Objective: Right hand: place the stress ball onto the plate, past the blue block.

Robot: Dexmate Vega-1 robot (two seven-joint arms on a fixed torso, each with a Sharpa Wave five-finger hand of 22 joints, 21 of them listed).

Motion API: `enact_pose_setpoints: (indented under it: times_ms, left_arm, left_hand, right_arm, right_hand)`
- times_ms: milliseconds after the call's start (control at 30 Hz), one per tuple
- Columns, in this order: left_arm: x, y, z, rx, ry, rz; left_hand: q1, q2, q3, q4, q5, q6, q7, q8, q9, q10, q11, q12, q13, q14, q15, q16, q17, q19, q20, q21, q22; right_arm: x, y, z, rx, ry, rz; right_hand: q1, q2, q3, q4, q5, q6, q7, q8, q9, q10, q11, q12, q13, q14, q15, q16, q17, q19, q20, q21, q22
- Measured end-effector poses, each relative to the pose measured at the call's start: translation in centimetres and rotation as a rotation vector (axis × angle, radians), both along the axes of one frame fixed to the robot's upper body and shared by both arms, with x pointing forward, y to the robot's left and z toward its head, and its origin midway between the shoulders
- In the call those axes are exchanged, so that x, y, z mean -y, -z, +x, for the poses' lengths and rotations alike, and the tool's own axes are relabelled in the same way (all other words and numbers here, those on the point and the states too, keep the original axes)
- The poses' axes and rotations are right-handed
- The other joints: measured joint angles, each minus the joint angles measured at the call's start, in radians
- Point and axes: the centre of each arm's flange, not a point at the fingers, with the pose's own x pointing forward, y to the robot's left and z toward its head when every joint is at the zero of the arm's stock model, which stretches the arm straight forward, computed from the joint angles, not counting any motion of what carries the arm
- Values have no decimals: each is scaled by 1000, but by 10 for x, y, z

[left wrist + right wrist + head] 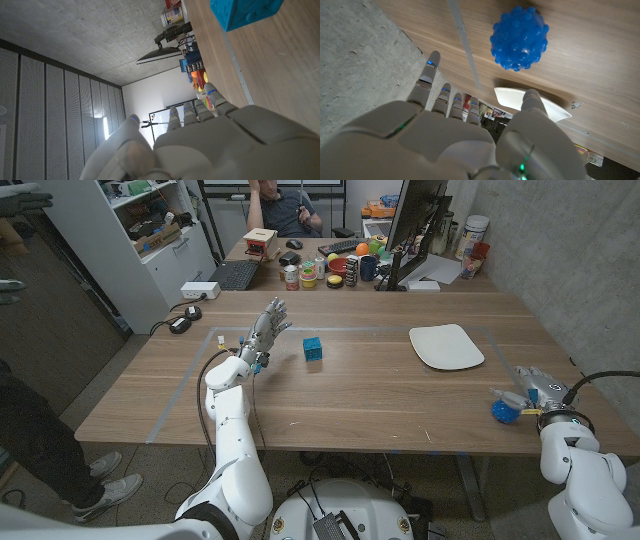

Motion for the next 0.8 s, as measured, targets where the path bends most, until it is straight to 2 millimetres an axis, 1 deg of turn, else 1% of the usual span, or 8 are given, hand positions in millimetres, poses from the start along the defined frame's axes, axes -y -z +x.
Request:
enact_pose_setpoints:
  times_ms: [133, 167, 267, 367, 467, 500, 633, 800]
  left_arm:
    - [0, 0, 1, -2, 0, 1]
    - [0, 0, 1, -1, 0, 1]
    - [0, -1, 2, -2, 1, 2]
    - [0, -1, 2, -2, 2, 3]
    - [1, -1, 3, -3, 3, 4]
    - [1, -1, 3, -3, 4, 4]
    - [1, -2, 4, -2, 5, 5]
    - [1, -2, 6, -3, 7, 7]
  left_hand:
    - [0, 0, 0, 0, 0, 0, 0, 0, 0, 0, 0, 0, 0, 0, 0, 0, 0, 0, 0, 0, 0]
    - [0, 0, 0, 0, 0, 0, 0, 0, 0, 0, 0, 0, 0, 0, 0, 0, 0, 0, 0, 0, 0]
    - [0, 0, 0, 0, 5, 0, 0, 0, 0, 0, 0, 0, 0, 0, 0, 0, 0, 0, 0, 0, 0]
    - [0, 0, 0, 0, 5, 0, 0, 0, 0, 0, 0, 0, 0, 0, 0, 0, 0, 0, 0, 0, 0]
    - [0, 0, 0, 0, 5, 0, 0, 0, 0, 0, 0, 0, 0, 0, 0, 0, 0, 0, 0, 0, 0]
    - [0, 0, 0, 0, 5, 0, 0, 0, 0, 0, 0, 0, 0, 0, 0, 0, 0, 0, 0, 0, 0]
    - [0, 0, 0, 0, 5, 0, 0, 0, 0, 0, 0, 0, 0, 0, 0, 0, 0, 0, 0, 0, 0]
    - [0, 0, 0, 0, 5, 0, 0, 0, 0, 0, 0, 0, 0, 0, 0, 0, 0, 0, 0, -5, 0]
  right_arm:
    - [-2, 2, 3, -26, -11, 7]
    - [-2, 3, 4, -33, -14, 9]
    - [-3, 4, 6, -50, -21, 15]
    - [-3, 6, 6, -62, -23, 22]
    - [-4, 6, 7, -75, -29, 24]
    - [-4, 6, 7, -79, -29, 26]
    - [-5, 6, 9, -88, -33, 27]
    - [-6, 7, 9, -101, -35, 31]
  right_hand:
    - [9, -9, -3, -3, 8, 20, 1, 8, 0, 17, 1, 10, -2, 16, -8, 0, 0, 32, 0, 0, 0]
    - [9, -9, -7, -7, 8, 22, 4, 8, 0, 22, -1, 12, -4, 19, -11, 4, 0, 39, 0, 0, 0]
    - [19, -12, -7, -7, 9, 25, 6, 8, 0, 30, -4, 12, -5, 34, -16, 7, 0, 52, -2, 0, 0]
    - [32, -12, -11, -11, 15, 37, 6, 8, 0, 47, -5, 19, -5, 53, -21, 11, -4, 91, -5, 0, 0]
    - [53, -16, -12, -12, 23, 52, -5, 8, 0, 62, -8, 24, -5, 70, -30, 12, -5, 134, -5, 4, 0]
    - [56, -16, -12, -12, 23, 59, -5, 12, 0, 72, -9, 27, -5, 75, -32, 12, -4, 149, -5, 6, 0]
    - [74, -13, -16, -16, 31, 90, -8, 17, 0, 111, -11, 40, -5, 96, -42, 12, -2, 180, -2, 6, 0]
    - [100, -13, -16, -16, 37, 115, -4, 21, 5, 122, -19, 42, -5, 109, -55, 12, -2, 222, -22, 6, 0]
